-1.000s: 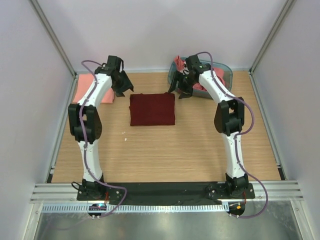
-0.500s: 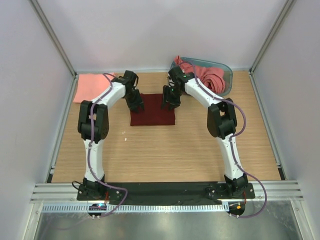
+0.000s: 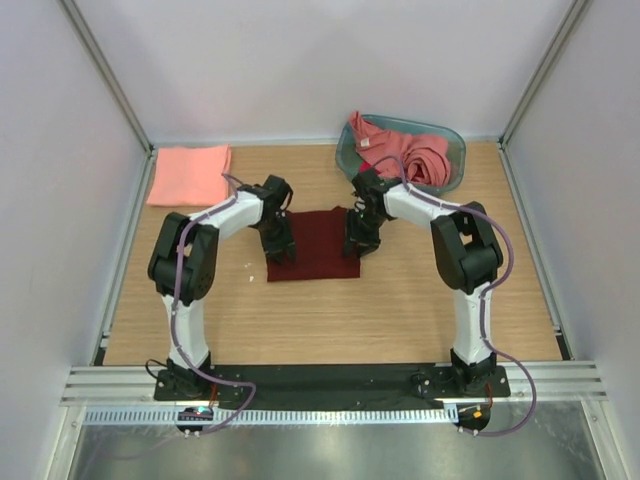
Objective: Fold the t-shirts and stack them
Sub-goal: Fold the tshirt
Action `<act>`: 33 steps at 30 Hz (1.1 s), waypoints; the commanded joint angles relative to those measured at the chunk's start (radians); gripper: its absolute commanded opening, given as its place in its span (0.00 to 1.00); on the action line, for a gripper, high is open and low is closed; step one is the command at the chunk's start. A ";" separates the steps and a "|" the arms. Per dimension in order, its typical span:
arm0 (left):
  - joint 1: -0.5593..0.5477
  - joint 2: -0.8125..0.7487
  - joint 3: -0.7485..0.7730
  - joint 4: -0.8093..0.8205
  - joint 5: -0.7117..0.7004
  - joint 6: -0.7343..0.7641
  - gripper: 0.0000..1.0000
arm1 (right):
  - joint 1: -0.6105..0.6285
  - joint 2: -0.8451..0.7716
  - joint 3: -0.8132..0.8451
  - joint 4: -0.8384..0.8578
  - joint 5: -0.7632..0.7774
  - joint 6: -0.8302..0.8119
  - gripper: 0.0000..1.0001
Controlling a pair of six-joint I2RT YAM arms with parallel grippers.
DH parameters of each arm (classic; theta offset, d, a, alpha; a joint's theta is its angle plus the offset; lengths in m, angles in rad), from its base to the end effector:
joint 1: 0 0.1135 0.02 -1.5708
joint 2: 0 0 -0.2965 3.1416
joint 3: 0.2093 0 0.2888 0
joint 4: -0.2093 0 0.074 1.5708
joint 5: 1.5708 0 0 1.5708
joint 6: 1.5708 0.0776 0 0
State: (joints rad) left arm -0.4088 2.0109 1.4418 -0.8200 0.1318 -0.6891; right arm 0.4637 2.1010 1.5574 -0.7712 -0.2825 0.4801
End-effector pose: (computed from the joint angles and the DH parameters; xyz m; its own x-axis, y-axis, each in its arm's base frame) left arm 0.4033 -0.1858 0.1316 -0.9610 -0.2706 -0.0573 -0.2529 0.9434 -0.2147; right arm 0.4200 0.2342 0.1309 -0.9950 -0.0016 -0.1000 -0.0373 0.9337 0.3561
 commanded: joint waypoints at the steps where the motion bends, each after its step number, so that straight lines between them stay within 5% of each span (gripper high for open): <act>1: -0.047 -0.102 -0.132 -0.030 0.009 -0.038 0.37 | 0.035 -0.114 -0.162 -0.037 0.011 0.014 0.47; 6: -0.088 -0.308 -0.320 -0.031 0.089 -0.069 0.41 | 0.088 -0.413 -0.354 -0.063 -0.033 0.060 0.49; 11: -0.073 -0.506 -0.233 -0.105 0.016 0.034 0.63 | 0.056 -0.527 -0.365 -0.084 0.043 0.006 0.61; 19: 0.145 -0.413 -0.095 -0.085 0.029 0.166 0.63 | 0.001 -0.290 -0.127 -0.010 0.062 -0.107 0.64; 33: 0.173 -0.181 -0.014 0.028 0.170 0.206 0.54 | -0.020 -0.078 0.053 0.013 0.022 -0.100 0.52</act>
State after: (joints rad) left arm -0.2352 1.8263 1.3750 -0.8436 0.2581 -0.5095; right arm 0.4450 2.0216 1.5593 -0.7853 -0.2424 0.3878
